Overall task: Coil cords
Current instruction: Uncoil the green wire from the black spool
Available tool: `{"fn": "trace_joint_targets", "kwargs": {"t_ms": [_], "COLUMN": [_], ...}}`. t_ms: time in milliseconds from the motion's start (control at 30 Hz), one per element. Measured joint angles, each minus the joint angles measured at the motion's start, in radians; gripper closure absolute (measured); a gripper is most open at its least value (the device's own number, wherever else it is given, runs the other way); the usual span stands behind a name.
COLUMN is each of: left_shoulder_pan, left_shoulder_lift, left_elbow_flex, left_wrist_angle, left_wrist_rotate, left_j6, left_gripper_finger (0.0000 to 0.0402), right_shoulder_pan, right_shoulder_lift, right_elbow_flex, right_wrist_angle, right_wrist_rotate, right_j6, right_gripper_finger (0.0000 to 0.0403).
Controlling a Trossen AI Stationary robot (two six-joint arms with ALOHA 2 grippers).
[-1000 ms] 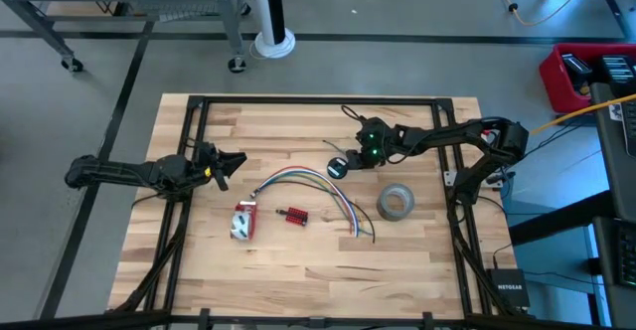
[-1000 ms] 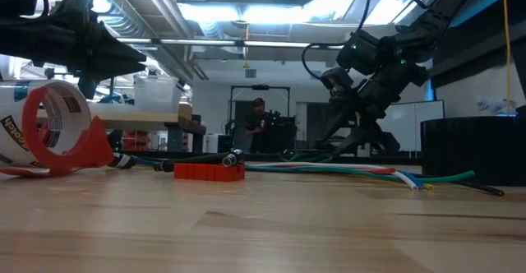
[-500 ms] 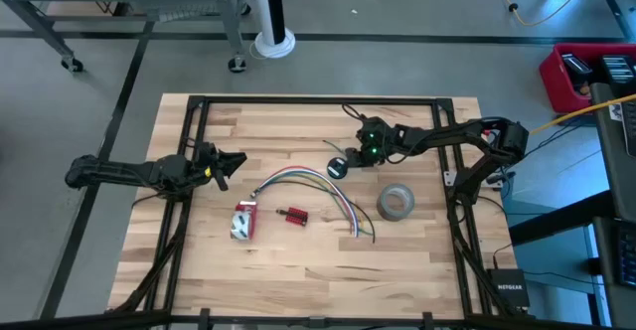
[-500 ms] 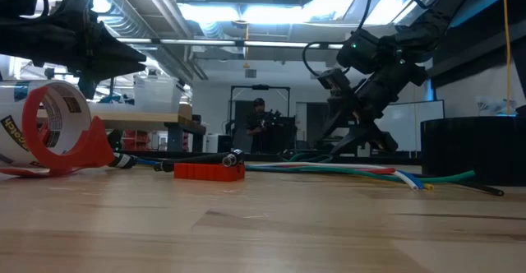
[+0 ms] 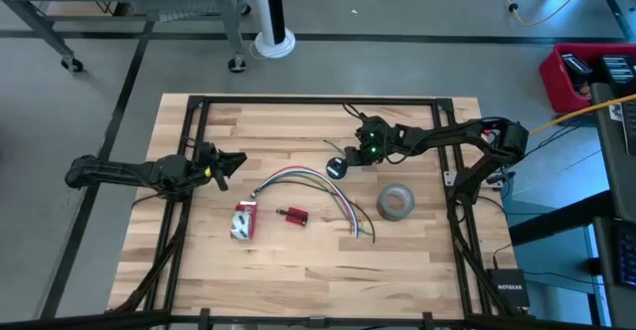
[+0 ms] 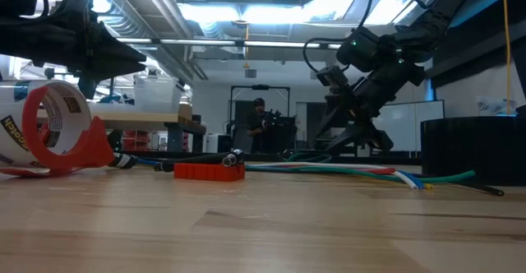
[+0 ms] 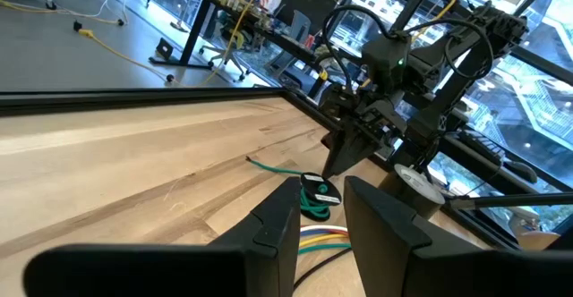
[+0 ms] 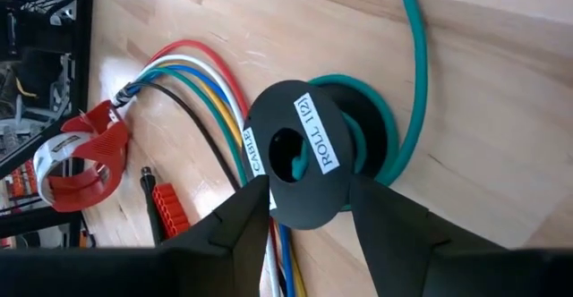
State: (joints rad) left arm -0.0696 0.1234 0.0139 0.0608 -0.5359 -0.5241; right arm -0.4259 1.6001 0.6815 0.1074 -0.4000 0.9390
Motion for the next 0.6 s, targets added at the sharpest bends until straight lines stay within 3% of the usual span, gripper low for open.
{"fn": "trace_joint_targets", "kwargs": {"t_ms": [400,600], "left_shoulder_pan": [0.000,0.000], "left_shoulder_lift": [0.000,0.000], "left_elbow_flex": [0.000,0.000], "left_wrist_angle": [0.000,0.000], "left_wrist_rotate": [0.000,0.000], "left_j6": [0.000,0.000], "left_gripper_finger": [0.0320,0.0320], "right_shoulder_pan": [0.000,0.000], "right_shoulder_lift": [0.060,0.119], "right_elbow_flex": [0.000,0.000], "right_wrist_angle": [0.010,0.108], "right_wrist_rotate": [-0.002,-0.069], "right_j6": [0.000,0.028], "right_gripper_finger": [0.0242,0.0242]}}
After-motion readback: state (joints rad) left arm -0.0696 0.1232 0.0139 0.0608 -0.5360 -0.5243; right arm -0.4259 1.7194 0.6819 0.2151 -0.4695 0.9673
